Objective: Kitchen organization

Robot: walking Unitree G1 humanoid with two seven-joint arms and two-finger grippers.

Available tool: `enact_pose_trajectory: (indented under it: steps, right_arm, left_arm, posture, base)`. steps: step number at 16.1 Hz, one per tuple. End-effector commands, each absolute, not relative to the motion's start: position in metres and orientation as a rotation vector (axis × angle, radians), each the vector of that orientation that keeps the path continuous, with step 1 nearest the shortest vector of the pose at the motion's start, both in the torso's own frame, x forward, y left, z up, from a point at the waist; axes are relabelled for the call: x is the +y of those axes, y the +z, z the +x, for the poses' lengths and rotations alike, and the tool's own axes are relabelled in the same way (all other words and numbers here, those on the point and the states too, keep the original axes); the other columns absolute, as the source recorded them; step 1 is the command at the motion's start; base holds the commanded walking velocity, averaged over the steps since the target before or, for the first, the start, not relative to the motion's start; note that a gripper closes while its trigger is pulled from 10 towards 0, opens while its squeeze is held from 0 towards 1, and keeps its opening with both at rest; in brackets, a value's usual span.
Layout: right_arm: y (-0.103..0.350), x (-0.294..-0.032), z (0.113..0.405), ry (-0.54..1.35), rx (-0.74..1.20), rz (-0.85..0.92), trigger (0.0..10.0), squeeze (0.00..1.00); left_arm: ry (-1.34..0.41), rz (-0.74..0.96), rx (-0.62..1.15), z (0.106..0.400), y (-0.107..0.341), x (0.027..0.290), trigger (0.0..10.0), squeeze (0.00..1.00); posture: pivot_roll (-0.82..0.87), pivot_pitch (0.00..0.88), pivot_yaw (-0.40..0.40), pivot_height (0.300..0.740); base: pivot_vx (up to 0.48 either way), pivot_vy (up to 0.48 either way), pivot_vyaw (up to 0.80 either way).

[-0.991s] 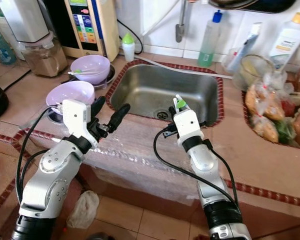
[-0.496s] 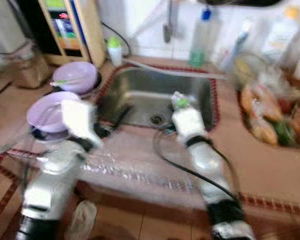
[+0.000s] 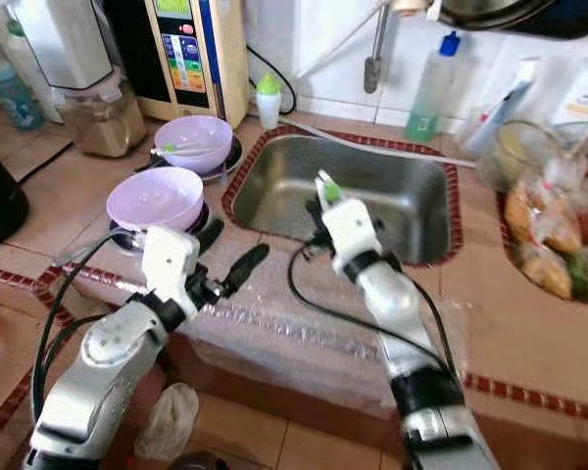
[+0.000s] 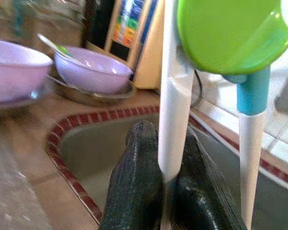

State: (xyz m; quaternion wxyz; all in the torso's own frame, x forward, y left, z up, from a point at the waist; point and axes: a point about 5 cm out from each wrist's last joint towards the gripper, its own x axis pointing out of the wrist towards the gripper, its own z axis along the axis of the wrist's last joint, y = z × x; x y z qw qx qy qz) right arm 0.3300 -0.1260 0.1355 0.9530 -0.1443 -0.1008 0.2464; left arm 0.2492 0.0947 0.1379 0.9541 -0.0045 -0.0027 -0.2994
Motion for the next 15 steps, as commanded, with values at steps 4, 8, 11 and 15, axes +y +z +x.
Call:
enact_pose_trajectory:
  steps: [4,8,11,15]
  right_arm:
    - [0.134,-0.118,0.349,0.6,-0.136,-0.259,10.0,0.09]
    - [0.132,-0.112,0.364,0.633,-0.075,-0.275,10.0,1.0]
    - [0.135,-0.109,0.368,0.653,-0.076,-0.357,10.0,1.0]
    - [0.134,-0.125,0.375,0.551,-0.05,-0.487,10.0,1.0]
  left_arm:
    - [-0.587,0.045,0.015,0.234,0.138,0.11,10.0,0.0]
    - [-0.599,0.083,0.035,0.222,0.14,0.116,10.0,0.0]
    - [-0.627,0.106,0.033,0.22,0.142,0.115,10.0,0.0]
    - [-0.621,0.097,0.005,0.227,0.147,0.11,10.0,0.0]
  posture:
    - [0.1,0.127,0.014,0.74]
    - [0.16,0.158,0.021,0.74]
    - [0.16,0.149,0.027,0.74]
    - [0.14,0.123,0.024,0.74]
  base:
    - [0.0,0.0,0.0]
    - [0.0,0.0,0.0]
    - [0.0,0.0,0.0]
    - [0.0,0.0,0.0]
